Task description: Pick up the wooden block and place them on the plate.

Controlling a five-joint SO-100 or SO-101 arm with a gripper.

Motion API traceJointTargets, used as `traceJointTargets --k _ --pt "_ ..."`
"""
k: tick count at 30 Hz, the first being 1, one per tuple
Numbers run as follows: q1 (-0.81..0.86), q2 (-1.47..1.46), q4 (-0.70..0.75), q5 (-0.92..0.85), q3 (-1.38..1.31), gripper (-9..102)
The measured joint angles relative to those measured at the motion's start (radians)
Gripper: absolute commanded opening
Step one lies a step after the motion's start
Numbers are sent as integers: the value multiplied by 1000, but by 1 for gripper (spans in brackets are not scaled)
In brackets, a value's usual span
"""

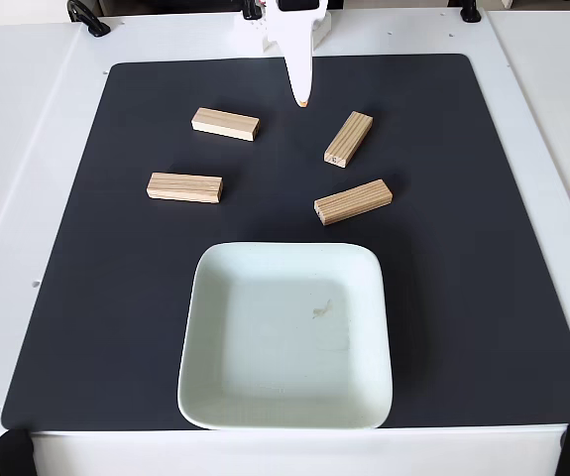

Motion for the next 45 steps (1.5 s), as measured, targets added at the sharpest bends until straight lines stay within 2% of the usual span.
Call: traceJointTargets --k 31,39,42,45 --pt "32 -26 0 0 -40 2" --pt "98 -410 32 0 -462 1" --pt "130 -621 107 0 -687 1" --pt "175 -833 241 0 -925 1"
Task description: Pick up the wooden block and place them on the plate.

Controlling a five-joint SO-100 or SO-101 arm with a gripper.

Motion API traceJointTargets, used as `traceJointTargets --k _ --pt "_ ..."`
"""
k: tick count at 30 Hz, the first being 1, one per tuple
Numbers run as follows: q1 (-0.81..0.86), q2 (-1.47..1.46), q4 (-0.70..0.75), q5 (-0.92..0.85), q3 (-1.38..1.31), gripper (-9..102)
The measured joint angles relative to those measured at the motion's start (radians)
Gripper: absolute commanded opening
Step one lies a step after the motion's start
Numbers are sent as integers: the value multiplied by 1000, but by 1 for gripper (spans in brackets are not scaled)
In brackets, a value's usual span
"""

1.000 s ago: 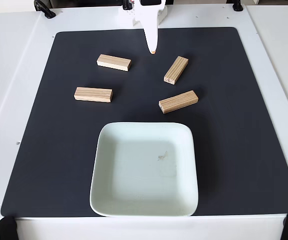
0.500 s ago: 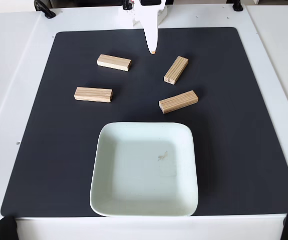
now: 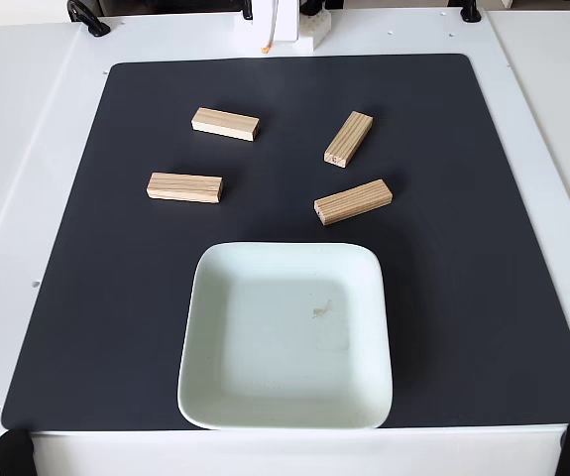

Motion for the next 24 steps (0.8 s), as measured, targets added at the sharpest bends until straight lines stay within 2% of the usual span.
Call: traceJointTargets --k 4,8,13,21,24 --pt "71 -238 183 0 -293 1" --pt "160 -430 290 0 -486 1" --pt "247 -624 302 0 -522 1" --pt "253 -868 308 -14 -534 1" --pt "273 -928 262 -44 -534 1"
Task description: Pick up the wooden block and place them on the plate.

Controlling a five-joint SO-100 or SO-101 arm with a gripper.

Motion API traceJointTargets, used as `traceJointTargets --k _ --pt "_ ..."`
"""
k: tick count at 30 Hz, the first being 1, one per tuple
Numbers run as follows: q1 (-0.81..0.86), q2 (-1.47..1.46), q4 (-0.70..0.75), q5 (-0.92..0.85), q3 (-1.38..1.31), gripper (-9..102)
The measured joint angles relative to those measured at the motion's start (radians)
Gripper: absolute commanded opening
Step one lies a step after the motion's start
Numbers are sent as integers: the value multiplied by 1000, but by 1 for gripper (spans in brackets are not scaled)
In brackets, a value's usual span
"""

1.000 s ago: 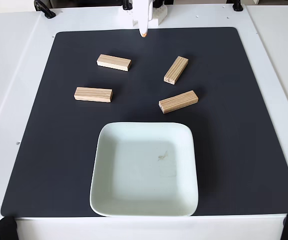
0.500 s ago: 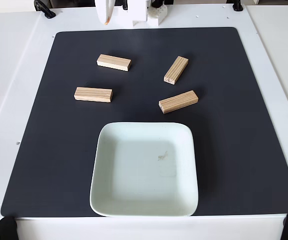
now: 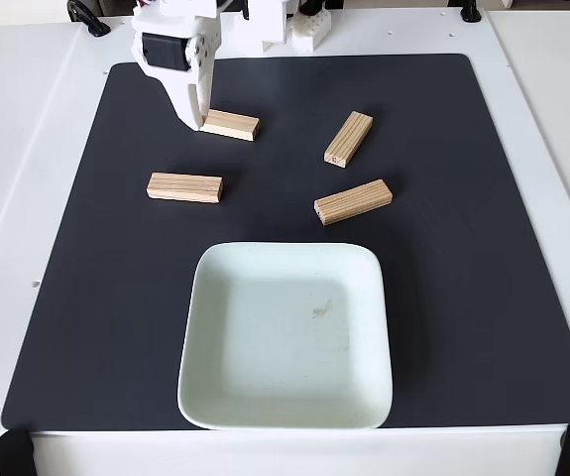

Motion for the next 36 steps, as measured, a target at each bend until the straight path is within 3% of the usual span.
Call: traceJointTargets --k 8,15,36 --pt "18 -34 -109 -15 0 4" --pt "17 -34 -46 -101 0 24" --pt "32 -120 -69 -150 -52 25"
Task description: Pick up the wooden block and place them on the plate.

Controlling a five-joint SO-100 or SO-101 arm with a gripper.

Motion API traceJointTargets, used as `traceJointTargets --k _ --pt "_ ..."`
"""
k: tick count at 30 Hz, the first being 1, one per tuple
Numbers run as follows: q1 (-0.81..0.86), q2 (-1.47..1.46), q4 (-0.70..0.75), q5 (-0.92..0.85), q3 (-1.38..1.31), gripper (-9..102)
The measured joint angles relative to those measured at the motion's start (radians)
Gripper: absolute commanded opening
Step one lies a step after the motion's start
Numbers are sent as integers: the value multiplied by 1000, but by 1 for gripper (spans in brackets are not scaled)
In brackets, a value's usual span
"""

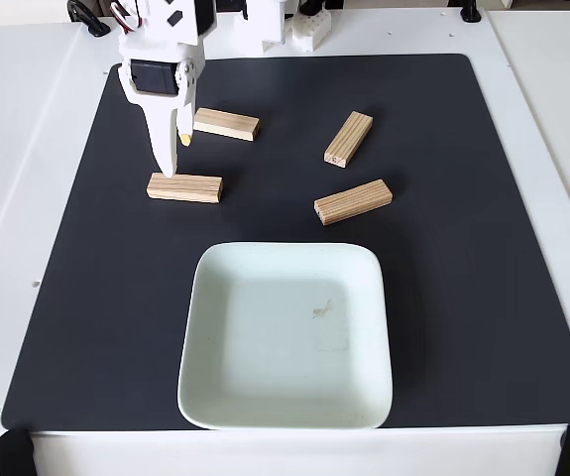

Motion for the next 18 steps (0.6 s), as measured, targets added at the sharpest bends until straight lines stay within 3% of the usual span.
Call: traceJointTargets --k 18 --pt "-2 -219 0 -5 -164 24"
